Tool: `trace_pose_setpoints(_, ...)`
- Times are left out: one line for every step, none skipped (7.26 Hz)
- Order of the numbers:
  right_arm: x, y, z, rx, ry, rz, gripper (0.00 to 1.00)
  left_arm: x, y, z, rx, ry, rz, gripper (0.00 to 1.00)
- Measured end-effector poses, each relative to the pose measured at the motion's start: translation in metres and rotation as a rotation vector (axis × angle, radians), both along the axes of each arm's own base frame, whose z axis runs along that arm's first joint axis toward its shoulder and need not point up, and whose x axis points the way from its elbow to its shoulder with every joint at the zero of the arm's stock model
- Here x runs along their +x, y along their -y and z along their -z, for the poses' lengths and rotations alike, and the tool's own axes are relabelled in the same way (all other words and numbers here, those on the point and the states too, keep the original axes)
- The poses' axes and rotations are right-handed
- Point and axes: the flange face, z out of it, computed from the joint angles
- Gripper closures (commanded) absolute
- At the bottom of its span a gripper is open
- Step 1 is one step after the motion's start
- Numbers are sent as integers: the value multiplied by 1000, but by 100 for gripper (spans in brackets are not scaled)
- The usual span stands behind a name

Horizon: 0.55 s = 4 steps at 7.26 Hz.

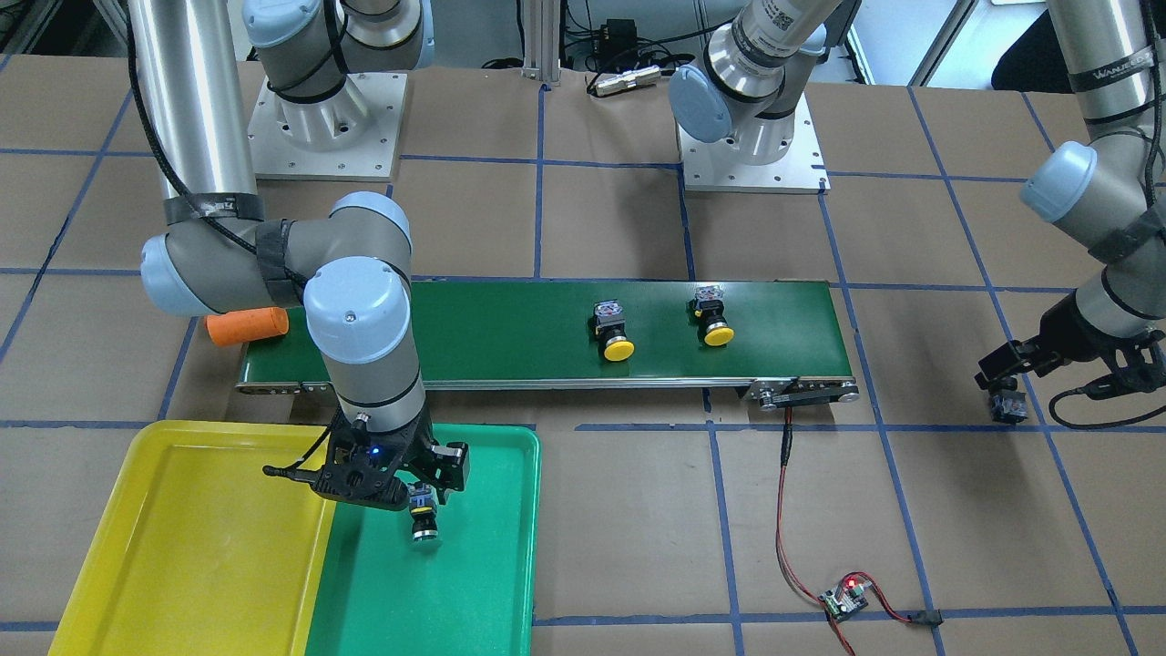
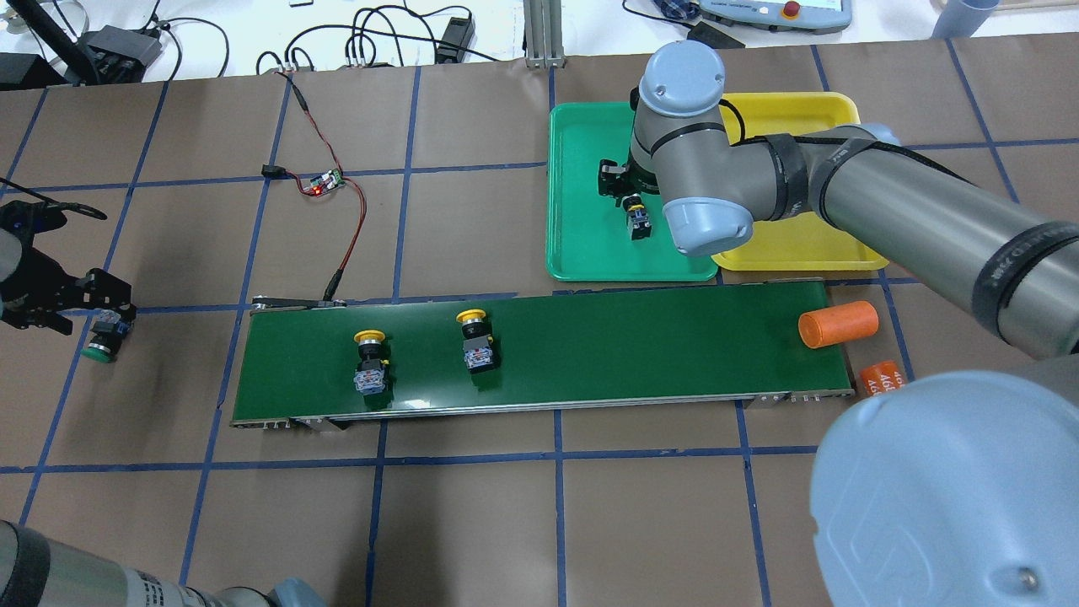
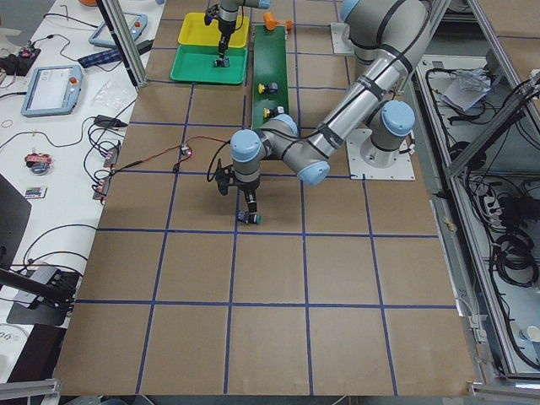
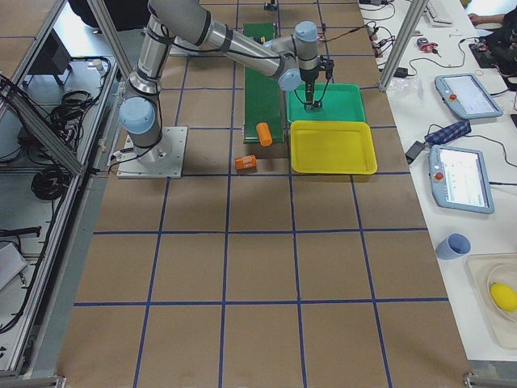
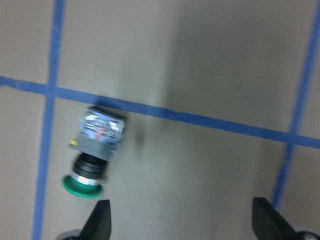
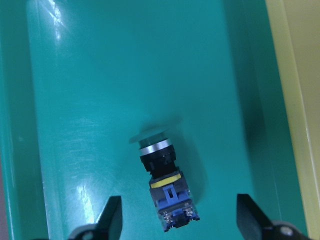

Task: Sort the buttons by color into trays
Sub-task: 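Release the green button in the green tray while the left grasps another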

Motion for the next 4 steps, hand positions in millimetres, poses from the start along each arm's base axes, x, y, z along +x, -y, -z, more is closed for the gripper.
trace_pose_setpoints(-1,-1,-2,-6,0,2,0,13,1,15,0,41,49,0)
trace_pose_setpoints(-3,-2,-8,-8,0,5,0,19,2,27,7,61,84,13)
trace_pose_setpoints(-4,-10,-23,4,-3,7,0,20,3,36,16,61,100,55)
trace_pose_setpoints(-7,-24,-49,41,-10,8,0,20,3,42,24,55,108,95)
